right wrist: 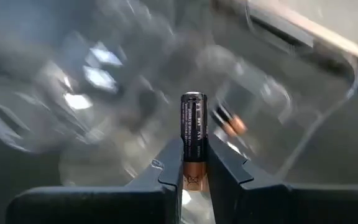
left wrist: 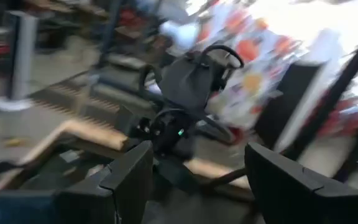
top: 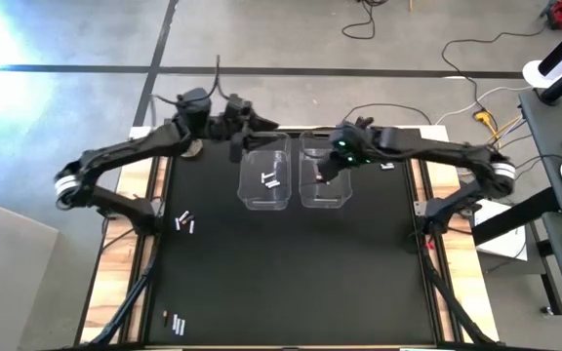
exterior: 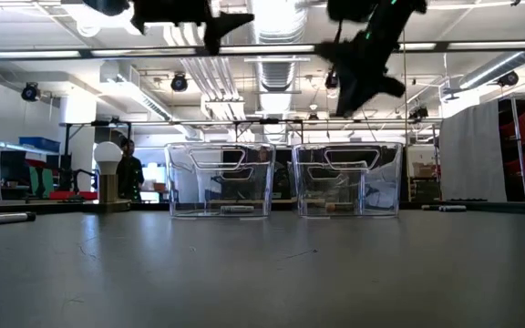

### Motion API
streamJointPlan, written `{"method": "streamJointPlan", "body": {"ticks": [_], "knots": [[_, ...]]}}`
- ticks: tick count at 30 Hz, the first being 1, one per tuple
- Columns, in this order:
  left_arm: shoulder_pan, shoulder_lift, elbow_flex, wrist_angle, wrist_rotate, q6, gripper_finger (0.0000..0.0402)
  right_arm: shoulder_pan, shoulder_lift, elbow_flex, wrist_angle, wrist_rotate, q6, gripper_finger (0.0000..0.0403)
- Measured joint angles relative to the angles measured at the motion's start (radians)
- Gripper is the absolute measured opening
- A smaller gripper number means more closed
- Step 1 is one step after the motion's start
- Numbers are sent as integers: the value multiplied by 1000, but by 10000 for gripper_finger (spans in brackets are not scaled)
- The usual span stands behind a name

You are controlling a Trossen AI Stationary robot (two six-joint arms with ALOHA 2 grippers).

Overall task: Sort batteries
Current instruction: Put the brown battery into the right transparent bin

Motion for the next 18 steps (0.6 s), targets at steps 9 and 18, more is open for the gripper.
{"method": "streamJointPlan", "body": {"ticks": [9,18], "knots": [[0,-170,0,-268,-145,97,231,-96,294,194,-140,-238,-348,39],[-16,-275,-2,-327,-154,94,231,-150,421,272,-202,-348,-581,39]]}}
